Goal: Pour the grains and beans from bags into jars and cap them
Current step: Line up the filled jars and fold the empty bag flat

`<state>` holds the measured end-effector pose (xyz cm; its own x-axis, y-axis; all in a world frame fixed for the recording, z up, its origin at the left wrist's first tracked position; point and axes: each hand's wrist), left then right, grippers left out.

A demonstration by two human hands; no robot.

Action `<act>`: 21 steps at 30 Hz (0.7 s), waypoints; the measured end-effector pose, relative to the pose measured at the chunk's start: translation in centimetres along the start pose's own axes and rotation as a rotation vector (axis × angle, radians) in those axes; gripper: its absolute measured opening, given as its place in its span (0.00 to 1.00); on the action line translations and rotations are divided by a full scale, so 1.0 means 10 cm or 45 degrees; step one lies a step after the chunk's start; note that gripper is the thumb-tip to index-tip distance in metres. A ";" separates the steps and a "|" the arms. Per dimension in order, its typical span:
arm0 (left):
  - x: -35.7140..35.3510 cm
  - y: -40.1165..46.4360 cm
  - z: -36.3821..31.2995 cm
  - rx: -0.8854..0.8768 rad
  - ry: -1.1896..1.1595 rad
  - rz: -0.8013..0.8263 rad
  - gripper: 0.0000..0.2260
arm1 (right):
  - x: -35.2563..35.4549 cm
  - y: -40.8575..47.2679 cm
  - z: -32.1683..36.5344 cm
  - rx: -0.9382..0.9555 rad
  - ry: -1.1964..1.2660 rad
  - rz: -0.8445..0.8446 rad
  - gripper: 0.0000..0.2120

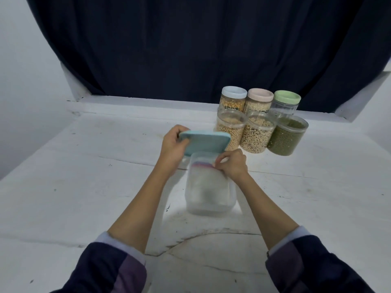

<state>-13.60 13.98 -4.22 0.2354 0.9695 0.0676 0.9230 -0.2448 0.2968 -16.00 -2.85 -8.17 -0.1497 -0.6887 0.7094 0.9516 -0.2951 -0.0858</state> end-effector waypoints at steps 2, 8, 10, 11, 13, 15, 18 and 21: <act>0.03 -0.13 0.13 0.007 -0.074 0.067 0.16 | 0.07 -0.05 -0.03 -0.016 0.440 0.042 0.05; 0.08 -0.33 0.33 -0.039 -0.200 0.266 0.15 | 0.19 -0.13 -0.04 -0.257 1.170 -0.003 0.10; 0.08 -0.35 0.33 -0.041 -0.206 0.291 0.15 | 0.16 -0.12 -0.01 -0.242 1.282 -0.037 0.06; 0.08 -0.36 0.32 -0.038 -0.199 0.303 0.15 | 0.14 -0.12 0.01 -0.214 1.305 -0.007 0.06; 0.09 -0.39 0.32 -0.016 -0.150 0.339 0.15 | 0.11 -0.15 0.02 -0.143 1.253 0.048 0.08; 0.12 -0.42 0.33 0.015 -0.105 0.359 0.18 | 0.08 -0.17 0.01 -0.133 1.218 0.048 0.20; 0.15 -0.45 0.31 0.071 -0.183 0.372 0.28 | 0.08 -0.25 0.02 -0.129 1.158 -0.014 0.20; 0.13 -0.46 0.25 0.184 -0.247 0.207 0.24 | 0.09 -0.31 -0.01 -0.174 1.212 -0.029 0.20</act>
<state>-16.73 16.29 -7.91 0.4246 0.9014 -0.0846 0.8990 -0.4087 0.1573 -19.14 -2.61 -7.28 -0.3798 -0.9132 -0.1479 0.9154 -0.3480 -0.2023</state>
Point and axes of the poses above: each hand's wrist, its own y-axis towards the middle knuckle, its own x-axis out of the back of the hand, z = x × y, and after that the axes turned 8 degrees about z, right-handed
